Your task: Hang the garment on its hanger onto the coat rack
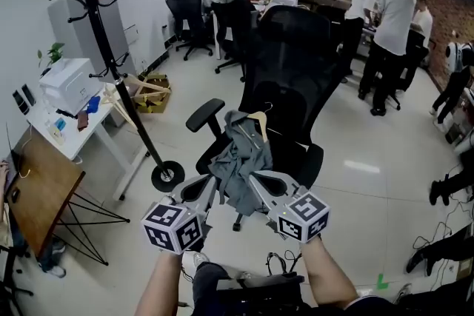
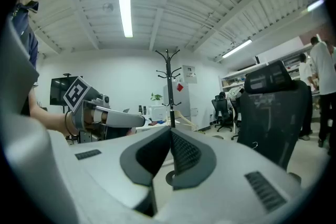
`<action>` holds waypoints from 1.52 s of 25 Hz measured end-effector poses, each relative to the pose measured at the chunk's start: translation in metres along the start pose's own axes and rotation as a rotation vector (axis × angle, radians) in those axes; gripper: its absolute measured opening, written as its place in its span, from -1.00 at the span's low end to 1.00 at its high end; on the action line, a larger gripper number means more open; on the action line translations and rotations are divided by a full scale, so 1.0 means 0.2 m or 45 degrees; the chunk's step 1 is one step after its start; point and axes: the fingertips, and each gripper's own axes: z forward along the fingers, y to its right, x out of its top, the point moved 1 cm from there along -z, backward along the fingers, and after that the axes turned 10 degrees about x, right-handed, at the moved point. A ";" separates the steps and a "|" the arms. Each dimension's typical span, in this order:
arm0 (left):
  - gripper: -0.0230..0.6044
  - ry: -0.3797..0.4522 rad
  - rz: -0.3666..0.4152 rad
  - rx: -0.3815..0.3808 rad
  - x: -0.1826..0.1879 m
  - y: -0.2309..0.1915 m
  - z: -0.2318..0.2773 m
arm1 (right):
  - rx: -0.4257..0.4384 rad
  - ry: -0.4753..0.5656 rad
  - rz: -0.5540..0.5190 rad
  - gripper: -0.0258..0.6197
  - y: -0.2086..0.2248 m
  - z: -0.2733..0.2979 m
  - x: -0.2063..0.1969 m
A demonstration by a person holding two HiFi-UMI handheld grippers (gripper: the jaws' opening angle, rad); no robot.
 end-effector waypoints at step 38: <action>-0.92 -0.186 0.066 -0.356 0.11 -0.42 1.15 | -0.600 -0.031 0.182 -0.92 1.07 0.29 -0.09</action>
